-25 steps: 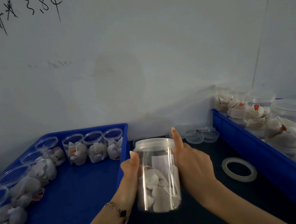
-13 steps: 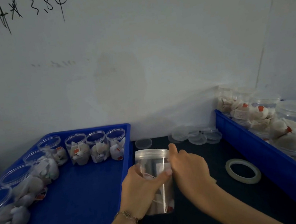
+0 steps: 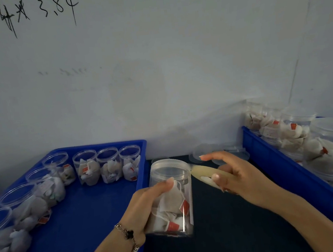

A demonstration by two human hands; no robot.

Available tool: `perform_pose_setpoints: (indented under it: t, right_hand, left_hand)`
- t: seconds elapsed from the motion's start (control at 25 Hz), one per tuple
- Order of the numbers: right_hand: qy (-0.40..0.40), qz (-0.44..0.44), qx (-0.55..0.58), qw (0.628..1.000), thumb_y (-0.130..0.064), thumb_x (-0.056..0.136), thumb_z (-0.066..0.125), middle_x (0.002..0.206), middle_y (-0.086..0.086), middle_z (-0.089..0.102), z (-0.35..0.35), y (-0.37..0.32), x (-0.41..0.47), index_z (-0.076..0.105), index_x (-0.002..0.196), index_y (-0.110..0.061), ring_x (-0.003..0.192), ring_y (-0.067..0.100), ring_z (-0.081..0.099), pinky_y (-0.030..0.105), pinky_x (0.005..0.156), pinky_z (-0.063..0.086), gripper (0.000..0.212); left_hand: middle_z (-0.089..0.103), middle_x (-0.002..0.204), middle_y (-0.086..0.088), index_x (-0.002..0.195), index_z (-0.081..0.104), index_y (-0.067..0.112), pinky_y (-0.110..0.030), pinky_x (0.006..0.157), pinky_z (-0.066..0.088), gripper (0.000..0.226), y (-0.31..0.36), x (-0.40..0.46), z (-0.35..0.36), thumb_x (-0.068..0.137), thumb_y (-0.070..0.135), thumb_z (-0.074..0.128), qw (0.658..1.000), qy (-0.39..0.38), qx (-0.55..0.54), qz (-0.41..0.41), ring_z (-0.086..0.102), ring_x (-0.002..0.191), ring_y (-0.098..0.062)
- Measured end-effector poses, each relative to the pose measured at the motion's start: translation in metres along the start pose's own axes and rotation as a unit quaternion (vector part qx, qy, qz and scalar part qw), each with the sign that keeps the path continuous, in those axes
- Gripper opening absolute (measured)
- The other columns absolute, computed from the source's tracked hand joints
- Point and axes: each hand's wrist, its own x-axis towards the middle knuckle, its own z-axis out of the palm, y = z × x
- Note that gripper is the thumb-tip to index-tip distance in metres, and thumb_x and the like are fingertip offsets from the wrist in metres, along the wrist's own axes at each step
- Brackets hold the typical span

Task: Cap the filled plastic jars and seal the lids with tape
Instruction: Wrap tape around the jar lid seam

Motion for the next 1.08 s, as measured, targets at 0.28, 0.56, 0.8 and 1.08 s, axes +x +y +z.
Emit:
perform_pose_setpoints:
  t: [0.28, 0.56, 0.8, 1.08]
  right_hand:
    - [-0.008, 0.008, -0.035, 0.999, -0.063, 0.086, 0.036, 0.06, 0.0, 0.054, 0.004, 0.007, 0.006, 0.031, 0.125, -0.069, 0.055, 0.007, 0.052, 0.022, 0.057, 0.047, 0.04]
    - [-0.034, 0.023, -0.006, 0.999, -0.085, 0.073, 0.034, 0.064, 0.003, 0.058, 0.007, 0.009, 0.017, 0.032, 0.13, -0.066, 0.055, 0.0, 0.052, 0.014, 0.058, 0.044, 0.06]
    - [-0.127, 0.029, 0.115, 0.985, -0.076, 0.075, 0.047, 0.064, -0.007, 0.056, 0.006, -0.003, 0.015, 0.043, 0.134, -0.051, 0.053, 0.001, 0.047, 0.015, 0.046, 0.038, 0.064]
    - [-0.064, 0.016, 0.163, 0.985, -0.083, 0.069, 0.044, 0.06, -0.011, 0.057, 0.009, -0.006, 0.004, 0.056, 0.116, -0.058, 0.05, 0.0, 0.044, 0.015, 0.046, 0.038, 0.055]
  left_hand:
    - [0.072, 0.083, -0.018, 0.097, 0.067, 0.007, -0.032, 0.056, 0.056, 0.061, 0.002, -0.007, 0.002, 0.049, 0.043, 0.073, 0.997, -0.035, -0.074, 0.012, 0.07, 0.069, -0.029]
    - [0.073, 0.082, -0.013, 0.084, 0.077, 0.023, -0.034, 0.061, 0.057, 0.049, 0.004, -0.014, -0.001, 0.041, 0.047, 0.083, 0.986, -0.135, -0.097, 0.031, 0.07, 0.071, -0.025]
    - [0.071, 0.106, -0.008, 0.105, 0.074, 0.016, -0.031, 0.074, 0.056, 0.043, 0.012, -0.007, -0.006, 0.066, 0.033, 0.077, 0.987, -0.156, 0.03, 0.022, 0.069, 0.072, -0.002]
    - [0.05, 0.132, 0.003, 0.138, 0.029, 0.022, -0.027, 0.093, 0.049, 0.109, 0.003, -0.012, 0.009, 0.053, 0.084, 0.06, 0.938, -0.166, 0.216, 0.214, 0.054, 0.116, -0.007]
